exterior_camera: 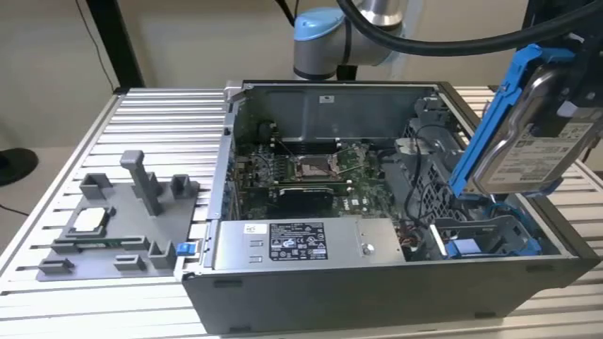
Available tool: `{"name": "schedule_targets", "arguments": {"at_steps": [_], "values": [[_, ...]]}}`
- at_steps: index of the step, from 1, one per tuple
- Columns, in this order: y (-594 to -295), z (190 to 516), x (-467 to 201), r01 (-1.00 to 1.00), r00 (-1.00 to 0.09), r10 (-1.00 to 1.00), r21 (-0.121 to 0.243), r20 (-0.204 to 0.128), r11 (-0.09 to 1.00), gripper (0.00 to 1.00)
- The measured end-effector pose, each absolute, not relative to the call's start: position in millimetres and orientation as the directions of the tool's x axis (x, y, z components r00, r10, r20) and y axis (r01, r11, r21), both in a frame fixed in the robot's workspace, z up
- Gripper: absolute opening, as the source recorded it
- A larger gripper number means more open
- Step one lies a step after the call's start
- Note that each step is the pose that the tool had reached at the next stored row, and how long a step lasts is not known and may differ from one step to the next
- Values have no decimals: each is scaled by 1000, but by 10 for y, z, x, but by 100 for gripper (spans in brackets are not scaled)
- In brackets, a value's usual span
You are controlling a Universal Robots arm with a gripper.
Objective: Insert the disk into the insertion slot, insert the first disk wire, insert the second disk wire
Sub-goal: 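Insert the disk into the insertion slot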
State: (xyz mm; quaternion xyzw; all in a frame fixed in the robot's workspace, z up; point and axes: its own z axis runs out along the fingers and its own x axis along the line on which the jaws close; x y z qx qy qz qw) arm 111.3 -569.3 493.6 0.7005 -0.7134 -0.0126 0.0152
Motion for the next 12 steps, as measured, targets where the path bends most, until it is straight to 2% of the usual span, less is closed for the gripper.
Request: {"name": "schedule_targets", "arguments": {"at_steps": [12], "values": [[-5744, 4764, 1173, -999, -19, -1000, 40, 4, 19, 0]]}}
